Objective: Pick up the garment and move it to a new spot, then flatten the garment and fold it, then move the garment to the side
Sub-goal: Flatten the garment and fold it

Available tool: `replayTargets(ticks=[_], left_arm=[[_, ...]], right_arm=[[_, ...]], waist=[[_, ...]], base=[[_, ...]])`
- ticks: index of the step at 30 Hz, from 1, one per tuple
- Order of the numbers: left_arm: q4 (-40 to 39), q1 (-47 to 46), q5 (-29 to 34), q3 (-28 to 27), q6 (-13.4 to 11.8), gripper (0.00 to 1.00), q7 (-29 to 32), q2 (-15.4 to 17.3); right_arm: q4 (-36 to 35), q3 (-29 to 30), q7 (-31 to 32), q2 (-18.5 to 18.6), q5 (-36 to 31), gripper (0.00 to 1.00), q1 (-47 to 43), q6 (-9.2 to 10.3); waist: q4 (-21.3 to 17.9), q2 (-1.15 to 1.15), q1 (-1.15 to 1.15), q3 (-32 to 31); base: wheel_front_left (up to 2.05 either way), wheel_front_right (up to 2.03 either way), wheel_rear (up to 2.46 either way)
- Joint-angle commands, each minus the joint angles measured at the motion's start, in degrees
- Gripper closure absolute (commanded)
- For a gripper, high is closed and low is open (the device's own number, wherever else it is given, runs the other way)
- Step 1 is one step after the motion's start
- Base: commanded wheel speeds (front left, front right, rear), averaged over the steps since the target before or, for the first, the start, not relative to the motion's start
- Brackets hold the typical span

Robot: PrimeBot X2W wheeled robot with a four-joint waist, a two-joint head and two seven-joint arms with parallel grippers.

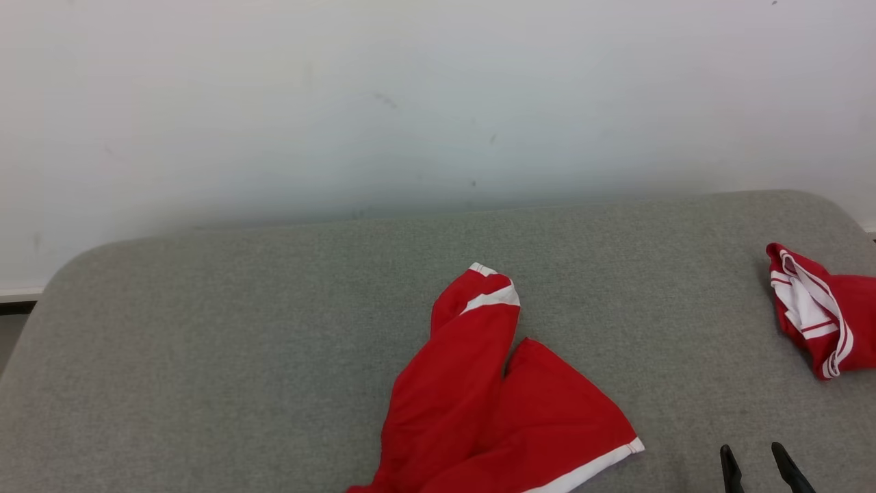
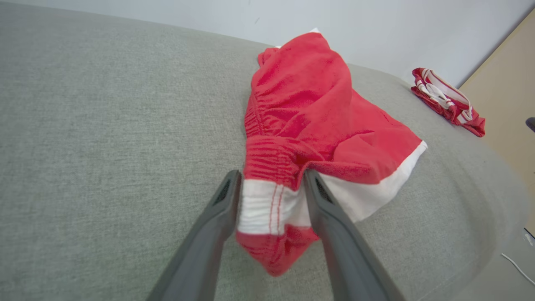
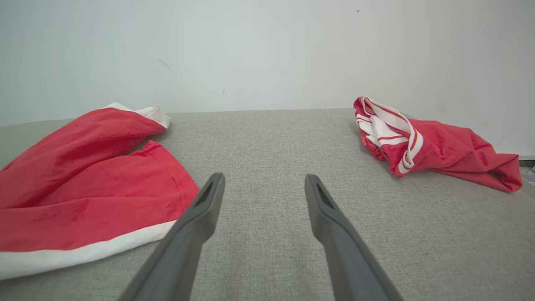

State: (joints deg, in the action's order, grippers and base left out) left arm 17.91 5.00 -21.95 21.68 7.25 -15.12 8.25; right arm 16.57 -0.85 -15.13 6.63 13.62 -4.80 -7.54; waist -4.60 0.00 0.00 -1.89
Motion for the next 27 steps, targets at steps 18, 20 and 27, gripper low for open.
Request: replayTargets(ticks=[18, 20, 27], left_arm=[[-14.70, 6.22, 3.66, -12.54, 0.24, 0.00, -0.01, -2.64], [-16.09, 6.47, 4.81, -14.38, 0.23, 0.00, -0.01, -3.44], [-15.34, 5.99, 7.59, -16.83, 0.24, 0.00, -0.01, -4.93]], right_arm=[[-1.88, 1.96, 0.03, 0.71, -0.57, 0.00, -0.59, 0.12], [-2.35, 1.99, 0.03, 0.68, -0.64, 0.00, -0.56, 0.12], [-3.12, 0.66, 0.03, 0.24, -1.76, 0.00, -0.41, 0.12]], waist=[[4.35, 0.00, 0.00, -1.23], [4.68, 0.00, 0.00, -1.40], [5.41, 0.00, 0.00, -1.85]], base=[[0.00, 0.00, 0.00], [0.00, 0.00, 0.00], [0.00, 0.00, 0.00]])
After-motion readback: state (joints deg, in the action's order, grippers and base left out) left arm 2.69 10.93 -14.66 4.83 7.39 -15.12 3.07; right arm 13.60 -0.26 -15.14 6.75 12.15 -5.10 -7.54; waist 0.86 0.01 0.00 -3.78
